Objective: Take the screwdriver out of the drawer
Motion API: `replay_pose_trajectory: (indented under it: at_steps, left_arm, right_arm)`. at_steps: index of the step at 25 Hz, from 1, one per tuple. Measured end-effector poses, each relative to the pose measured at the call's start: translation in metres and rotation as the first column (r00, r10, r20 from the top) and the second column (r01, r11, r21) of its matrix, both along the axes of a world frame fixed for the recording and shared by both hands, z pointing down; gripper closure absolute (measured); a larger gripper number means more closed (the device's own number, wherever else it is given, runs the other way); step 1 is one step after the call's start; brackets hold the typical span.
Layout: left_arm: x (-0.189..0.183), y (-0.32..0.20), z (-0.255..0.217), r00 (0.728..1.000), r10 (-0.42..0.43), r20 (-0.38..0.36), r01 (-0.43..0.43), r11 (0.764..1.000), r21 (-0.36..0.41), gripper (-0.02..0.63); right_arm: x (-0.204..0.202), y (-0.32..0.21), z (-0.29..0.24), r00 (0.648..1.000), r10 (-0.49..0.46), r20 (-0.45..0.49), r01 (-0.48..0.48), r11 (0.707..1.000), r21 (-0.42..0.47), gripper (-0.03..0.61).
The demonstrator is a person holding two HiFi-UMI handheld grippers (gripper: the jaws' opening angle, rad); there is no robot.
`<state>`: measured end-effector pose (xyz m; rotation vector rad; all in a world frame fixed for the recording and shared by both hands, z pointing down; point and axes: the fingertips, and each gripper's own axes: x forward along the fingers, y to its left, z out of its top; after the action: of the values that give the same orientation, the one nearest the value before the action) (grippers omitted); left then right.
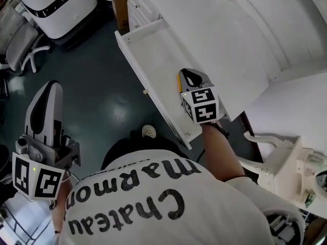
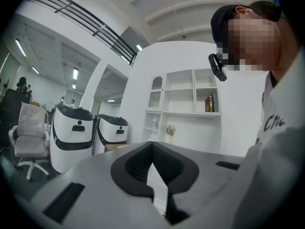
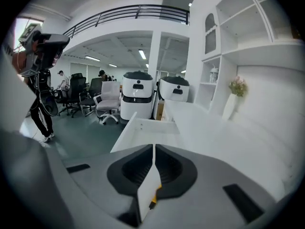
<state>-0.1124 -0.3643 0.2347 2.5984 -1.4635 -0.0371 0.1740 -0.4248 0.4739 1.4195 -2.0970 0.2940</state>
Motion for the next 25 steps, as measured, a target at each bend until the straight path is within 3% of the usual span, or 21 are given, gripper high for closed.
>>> replay_pose_trajectory:
  at_steps: [11,16,18,25]
  left_arm:
    - [-0.01,-0.016,0.023,0.999,-0.051,0.006,0.052,0.996,-0.069,0.594]
    - [-0.011,-0.02,0.028,0.998,-0.062,0.015,0.063,0.994,-0.086,0.594]
    - [-0.012,-0.021,0.029,0.998,-0.068,0.019,0.069,0.994,-0.09,0.594]
    - [-0.014,-0.023,0.03,0.996,-0.087,0.035,0.09,0.991,-0.099,0.594]
  right_arm:
    - [0.009,0.002,0.092,0.999,0.02,0.042,-0.009,0.972,-0.235,0.546]
    - [0.017,0.006,0.116,0.999,0.044,0.017,-0.037,0.956,-0.291,0.52]
    - [0.021,0.006,0.124,0.998,0.062,0.021,-0.052,0.947,-0.316,0.455]
    - [0.035,0.0,0.145,0.992,0.122,-0.001,-0.114,0.925,-0.362,0.449]
